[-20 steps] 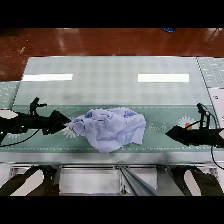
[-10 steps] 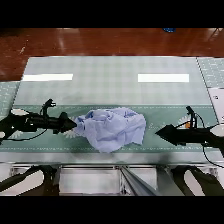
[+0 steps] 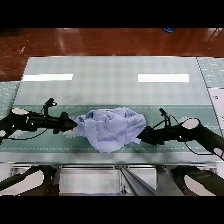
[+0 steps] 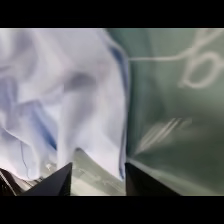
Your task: Fold the shirts.
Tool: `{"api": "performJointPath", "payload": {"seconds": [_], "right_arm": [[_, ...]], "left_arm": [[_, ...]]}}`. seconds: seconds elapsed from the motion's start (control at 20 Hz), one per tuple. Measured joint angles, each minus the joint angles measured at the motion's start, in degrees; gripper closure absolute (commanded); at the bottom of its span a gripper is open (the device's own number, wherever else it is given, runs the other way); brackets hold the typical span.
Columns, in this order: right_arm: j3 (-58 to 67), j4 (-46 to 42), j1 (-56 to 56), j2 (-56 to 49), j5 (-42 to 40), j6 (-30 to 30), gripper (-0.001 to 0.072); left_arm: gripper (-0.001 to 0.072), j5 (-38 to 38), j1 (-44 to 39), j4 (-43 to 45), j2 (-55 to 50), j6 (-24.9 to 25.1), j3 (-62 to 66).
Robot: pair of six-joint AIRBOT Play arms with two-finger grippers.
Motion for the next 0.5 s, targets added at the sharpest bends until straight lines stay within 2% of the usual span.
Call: {"api": "performJointPath", "payload": {"seconds": [0.05, 0.1, 0.25, 0.5], "right_arm": [[1.0, 0.6, 2.1, -1.4, -1.7, 0.0, 0.0593], [2.2, 0.8, 3.8, -2.6, -3.8, -0.1, 0.0691], [8.8, 1.3, 7.0, -4.7, -6.4, -1.4, 0.0691], [31.1, -7.2, 2.4, -3.1, 2.7, 0.7, 0.0691]], "left_arm": [[0.0682, 0.0, 0.0, 0.0, 0.0, 0.0, 0.0], [0.0681, 0.0, 0.0, 0.0, 0.0, 0.0, 0.1], [0.0682, -0.2, 0.1, -0.3, 0.2, 0.0, 2.3], [0.0682, -2.8, 2.3, -4.3, 3.2, -1.9, 17.4]]}}
